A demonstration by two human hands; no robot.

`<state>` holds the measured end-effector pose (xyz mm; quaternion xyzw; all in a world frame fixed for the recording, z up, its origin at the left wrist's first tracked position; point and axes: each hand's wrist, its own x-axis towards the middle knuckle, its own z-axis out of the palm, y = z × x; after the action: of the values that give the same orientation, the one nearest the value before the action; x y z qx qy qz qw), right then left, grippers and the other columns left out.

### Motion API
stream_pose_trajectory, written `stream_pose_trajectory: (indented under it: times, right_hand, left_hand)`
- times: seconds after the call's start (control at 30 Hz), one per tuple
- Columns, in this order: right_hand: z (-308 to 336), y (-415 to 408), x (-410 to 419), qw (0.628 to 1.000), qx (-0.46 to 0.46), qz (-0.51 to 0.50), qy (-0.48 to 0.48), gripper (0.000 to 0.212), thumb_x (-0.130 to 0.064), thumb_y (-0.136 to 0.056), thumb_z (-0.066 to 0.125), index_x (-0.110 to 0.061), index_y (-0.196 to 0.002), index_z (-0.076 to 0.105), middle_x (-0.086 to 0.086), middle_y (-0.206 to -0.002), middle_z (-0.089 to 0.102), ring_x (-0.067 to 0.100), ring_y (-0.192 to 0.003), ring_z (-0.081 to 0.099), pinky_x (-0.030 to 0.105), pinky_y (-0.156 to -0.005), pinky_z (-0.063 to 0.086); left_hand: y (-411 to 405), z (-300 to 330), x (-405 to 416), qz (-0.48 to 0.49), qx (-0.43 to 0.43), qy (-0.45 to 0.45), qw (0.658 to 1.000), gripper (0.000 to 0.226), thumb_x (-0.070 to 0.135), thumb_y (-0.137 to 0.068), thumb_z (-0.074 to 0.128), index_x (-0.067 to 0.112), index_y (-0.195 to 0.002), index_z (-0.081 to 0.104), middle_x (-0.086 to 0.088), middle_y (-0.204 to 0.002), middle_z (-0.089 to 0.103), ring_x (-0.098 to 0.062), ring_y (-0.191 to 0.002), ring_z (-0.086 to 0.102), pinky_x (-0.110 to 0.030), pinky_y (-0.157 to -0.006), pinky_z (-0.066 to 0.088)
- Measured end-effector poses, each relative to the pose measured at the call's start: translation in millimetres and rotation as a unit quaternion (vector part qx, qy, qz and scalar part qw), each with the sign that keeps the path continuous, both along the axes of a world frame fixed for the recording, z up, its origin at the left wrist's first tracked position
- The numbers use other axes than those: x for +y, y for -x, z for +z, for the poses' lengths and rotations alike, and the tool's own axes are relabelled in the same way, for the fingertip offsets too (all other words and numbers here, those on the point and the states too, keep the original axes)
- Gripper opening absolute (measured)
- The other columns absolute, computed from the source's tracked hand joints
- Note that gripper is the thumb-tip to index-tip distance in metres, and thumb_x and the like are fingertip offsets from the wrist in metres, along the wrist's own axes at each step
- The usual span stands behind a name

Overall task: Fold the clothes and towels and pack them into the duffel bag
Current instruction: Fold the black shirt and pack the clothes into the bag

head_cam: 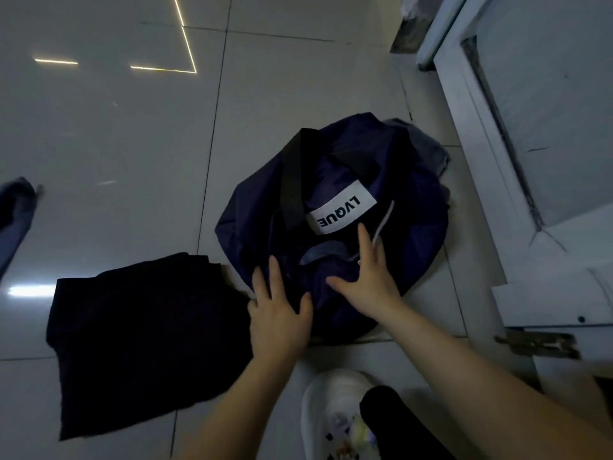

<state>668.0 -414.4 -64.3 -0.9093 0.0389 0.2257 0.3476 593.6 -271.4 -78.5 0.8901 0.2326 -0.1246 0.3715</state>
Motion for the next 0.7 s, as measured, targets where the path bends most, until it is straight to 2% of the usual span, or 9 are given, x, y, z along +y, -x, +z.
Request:
stream_pose_trajectory:
  times: [0.1,0.2,0.27,0.37,0.43,0.53,0.57,0.63,0.7]
  right_hand:
    - [-3,-13,-18,0.994,0.006,0.104,0.029,0.109,-0.034,-0.081,0.074,-0.042,-0.149,-0.011,0.004,-0.161,-0.014,0.026,-0.143,0.027,0.04,-0.113,0.031]
    - [-3,-23,-35,0.99,0.012,0.131,0.053,0.109,-0.03,-0.082,0.074,-0.044,-0.148,-0.011,0.001,-0.16,-0.016,0.026,-0.142,0.029,0.042,-0.113,0.032]
    - [-3,-22,-40,0.989,-0.005,0.129,0.065,0.108,-0.029,-0.083,0.073,-0.045,-0.148,-0.012,0.001,-0.16,-0.017,0.028,-0.145,0.021,0.043,-0.114,0.03]
    - [0,-10,-43,0.988,-0.065,0.106,0.088,0.102,-0.03,-0.086,0.069,-0.045,-0.148,-0.011,0.003,-0.16,-0.018,0.03,-0.147,0.003,0.046,-0.116,0.022]
    - [6,1,-39,0.98,-0.134,0.101,0.11,0.096,-0.029,-0.087,0.066,-0.04,-0.151,-0.004,0.007,-0.16,-0.016,0.03,-0.147,-0.003,0.048,-0.117,0.017]
    - [14,17,-29,0.95,-0.245,0.128,0.142,0.085,-0.024,-0.084,0.067,-0.032,-0.149,0.014,0.015,-0.16,0.003,0.035,-0.147,0.005,0.058,-0.114,0.021]
    - [16,21,-22,0.946,-0.264,0.135,0.129,0.079,-0.024,-0.083,0.067,-0.028,-0.148,0.022,0.016,-0.158,0.01,0.035,-0.146,0.01,0.059,-0.112,0.024]
    - [21,27,-2,0.944,-0.282,0.148,0.084,0.065,-0.023,-0.084,0.063,-0.021,-0.143,0.035,0.016,-0.155,0.021,0.035,-0.144,0.018,0.057,-0.111,0.029]
    - [29,30,26,0.941,-0.294,0.161,0.039,0.056,-0.022,-0.084,0.06,-0.015,-0.137,0.045,0.016,-0.152,0.028,0.034,-0.143,0.022,0.052,-0.113,0.028]
  left_hand:
    - [22,-1,-19,0.005,0.004,0.031,1.0,0.08,0.053,-0.093,0.046,0.038,-0.15,-0.009,0.003,-0.16,-0.006,-0.034,-0.138,0.023,-0.041,-0.104,0.035]
    - [33,-4,-42,0.003,-0.001,0.065,0.998,0.08,0.056,-0.092,0.045,0.042,-0.148,-0.011,0.002,-0.16,-0.008,-0.03,-0.137,0.032,-0.04,-0.107,0.034]
    - [36,-6,-52,-0.012,-0.006,0.084,0.996,0.08,0.056,-0.092,0.045,0.044,-0.147,-0.012,0.001,-0.16,-0.01,-0.028,-0.133,0.04,-0.038,-0.108,0.033]
    - [39,-8,-52,-0.039,-0.001,0.104,0.994,0.08,0.054,-0.093,0.045,0.044,-0.147,-0.013,0.001,-0.16,-0.013,-0.026,-0.132,0.042,-0.035,-0.108,0.033]
    - [38,-3,-46,-0.055,0.005,0.113,0.992,0.077,0.052,-0.095,0.044,0.044,-0.147,-0.012,0.001,-0.16,-0.014,-0.017,-0.122,0.051,-0.031,-0.103,0.037]
    - [36,19,-32,-0.113,0.006,0.056,0.992,0.072,0.049,-0.097,0.041,0.042,-0.149,-0.008,0.001,-0.16,-0.011,-0.001,-0.087,0.057,-0.02,-0.08,0.041]
    - [38,26,-26,-0.146,-0.009,0.021,0.989,0.071,0.047,-0.098,0.042,0.04,-0.15,-0.006,0.003,-0.16,-0.009,-0.002,-0.089,0.057,-0.018,-0.077,0.039]
    - [43,35,-5,-0.21,-0.071,-0.031,0.975,0.069,0.04,-0.097,0.048,0.035,-0.152,0.006,0.003,-0.16,0.001,-0.01,-0.107,0.057,-0.02,-0.078,0.043]
    - [48,38,23,-0.248,-0.152,-0.083,0.953,0.058,0.031,-0.092,0.056,0.027,-0.146,0.034,0.001,-0.152,0.029,-0.017,-0.108,0.059,-0.026,-0.074,0.051]
